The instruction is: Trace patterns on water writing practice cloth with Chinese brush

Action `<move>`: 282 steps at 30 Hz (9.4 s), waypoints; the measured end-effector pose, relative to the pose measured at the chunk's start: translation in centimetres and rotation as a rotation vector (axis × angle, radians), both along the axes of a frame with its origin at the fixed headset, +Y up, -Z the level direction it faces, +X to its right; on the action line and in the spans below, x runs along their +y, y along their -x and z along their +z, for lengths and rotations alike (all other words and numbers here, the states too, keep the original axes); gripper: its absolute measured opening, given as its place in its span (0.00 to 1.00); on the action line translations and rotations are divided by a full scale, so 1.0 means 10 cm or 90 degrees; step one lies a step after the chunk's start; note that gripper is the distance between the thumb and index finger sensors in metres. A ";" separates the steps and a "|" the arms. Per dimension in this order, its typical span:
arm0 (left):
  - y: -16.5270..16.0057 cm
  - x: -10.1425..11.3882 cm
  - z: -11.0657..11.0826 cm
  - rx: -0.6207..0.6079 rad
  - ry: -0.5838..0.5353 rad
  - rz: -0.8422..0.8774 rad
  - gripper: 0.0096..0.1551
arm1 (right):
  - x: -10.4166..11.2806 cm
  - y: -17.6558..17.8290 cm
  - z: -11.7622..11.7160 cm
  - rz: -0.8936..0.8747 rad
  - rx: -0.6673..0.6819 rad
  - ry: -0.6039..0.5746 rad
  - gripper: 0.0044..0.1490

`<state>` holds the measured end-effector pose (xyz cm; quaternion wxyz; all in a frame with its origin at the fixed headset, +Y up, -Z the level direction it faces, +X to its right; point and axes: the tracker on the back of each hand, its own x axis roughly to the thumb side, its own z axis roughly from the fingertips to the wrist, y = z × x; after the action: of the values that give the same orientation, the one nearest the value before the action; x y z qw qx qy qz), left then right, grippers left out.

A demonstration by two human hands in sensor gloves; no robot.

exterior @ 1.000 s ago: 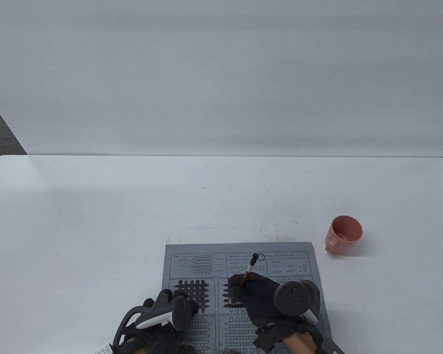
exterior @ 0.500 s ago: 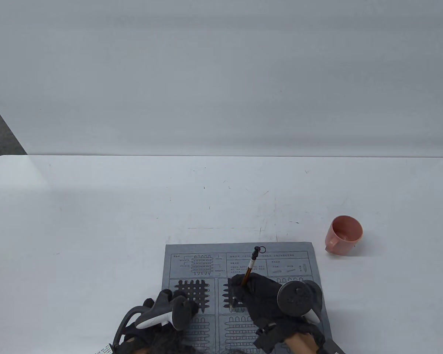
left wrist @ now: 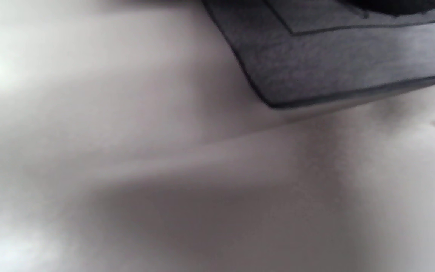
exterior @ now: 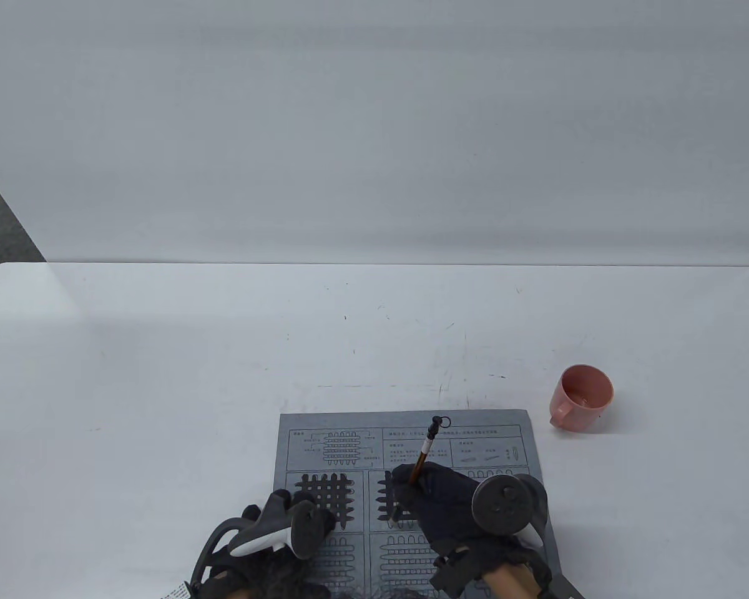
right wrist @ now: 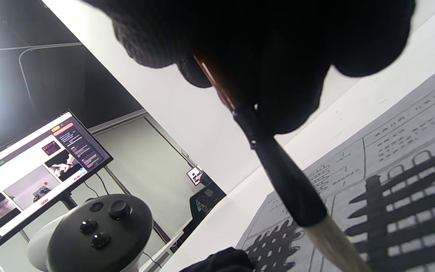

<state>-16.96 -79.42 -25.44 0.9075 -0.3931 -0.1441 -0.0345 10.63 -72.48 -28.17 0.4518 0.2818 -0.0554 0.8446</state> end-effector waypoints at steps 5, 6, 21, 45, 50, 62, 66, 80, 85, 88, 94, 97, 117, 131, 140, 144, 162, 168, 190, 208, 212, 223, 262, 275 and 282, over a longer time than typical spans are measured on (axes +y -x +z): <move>0.00 0.00 0.00 0.000 0.000 0.000 0.64 | 0.00 0.00 0.00 0.005 0.000 -0.006 0.23; 0.00 0.00 0.00 0.000 0.000 0.000 0.64 | 0.00 0.00 0.00 0.003 -0.001 -0.005 0.23; 0.00 0.00 0.00 0.000 0.000 0.000 0.64 | 0.00 -0.03 -0.01 0.000 -0.006 0.006 0.23; 0.00 0.00 0.00 0.000 0.000 0.000 0.64 | 0.06 -0.14 0.00 -0.006 -0.112 -0.088 0.23; 0.00 0.00 0.00 0.000 0.000 0.000 0.64 | 0.05 -0.13 -0.02 -0.002 -0.112 -0.078 0.23; 0.00 0.00 0.00 0.000 0.000 0.000 0.64 | 0.01 -0.08 -0.03 0.023 -0.090 -0.059 0.23; 0.00 0.00 0.00 0.000 0.000 0.000 0.64 | 0.00 -0.07 -0.03 0.025 -0.082 -0.052 0.23; 0.00 0.00 0.00 0.000 0.000 0.000 0.64 | -0.01 -0.04 -0.02 0.037 -0.072 -0.050 0.23; 0.00 0.00 0.00 0.000 0.000 0.000 0.64 | -0.01 -0.05 -0.02 0.028 -0.074 -0.044 0.23; 0.00 0.00 0.00 0.000 0.000 0.000 0.64 | -0.01 -0.05 -0.02 0.029 -0.074 -0.044 0.23; 0.00 0.00 0.00 0.000 0.000 0.000 0.64 | -0.02 -0.05 -0.02 0.020 -0.072 -0.036 0.23; 0.00 0.00 0.00 0.000 0.000 0.000 0.64 | -0.02 -0.06 -0.02 0.013 -0.070 -0.024 0.23; 0.00 0.00 0.00 0.000 0.000 0.000 0.64 | -0.02 -0.05 -0.01 0.020 -0.053 -0.009 0.23; 0.00 0.00 0.00 0.000 0.000 0.000 0.64 | -0.01 -0.06 -0.01 0.017 -0.054 -0.009 0.23; 0.00 0.00 0.00 0.000 0.000 0.000 0.64 | 0.00 -0.06 -0.01 0.015 -0.056 -0.009 0.23; 0.00 0.00 0.00 0.000 0.000 0.000 0.64 | 0.01 -0.08 -0.02 0.010 -0.059 -0.009 0.23; 0.00 0.00 0.00 -0.001 0.000 -0.001 0.64 | 0.02 -0.10 -0.02 0.006 -0.064 -0.007 0.23; 0.00 -0.01 0.00 -0.001 0.000 -0.001 0.64 | 0.02 -0.11 -0.03 0.004 -0.071 -0.008 0.24; 0.00 -0.01 0.00 -0.001 0.000 -0.001 0.64 | 0.03 -0.15 0.00 -0.017 -0.108 -0.070 0.23; 0.00 -0.01 0.00 -0.001 0.000 -0.001 0.64 | 0.06 -0.21 -0.02 0.007 -0.146 -0.130 0.23; 0.00 -0.01 0.00 -0.001 0.000 -0.001 0.64 | 0.05 -0.21 -0.04 0.008 -0.147 -0.123 0.23; 0.00 -0.01 0.00 -0.001 0.000 -0.001 0.64 | 0.03 -0.20 -0.05 0.008 -0.144 -0.110 0.23; 0.00 -0.01 0.00 -0.001 0.000 -0.001 0.64 | 0.00 -0.18 -0.06 0.023 -0.132 -0.064 0.23; 0.00 -0.01 0.00 -0.001 0.000 -0.001 0.64 | 0.00 -0.18 -0.06 0.021 -0.127 -0.059 0.23; 0.00 -0.01 0.00 -0.001 0.000 -0.001 0.64 | 0.00 -0.18 -0.06 0.019 -0.126 -0.056 0.23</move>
<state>-16.95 -79.48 -25.43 0.9075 -0.3931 -0.1441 -0.0354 12.46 -72.49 -28.75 0.4186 0.2178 -0.1328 0.8716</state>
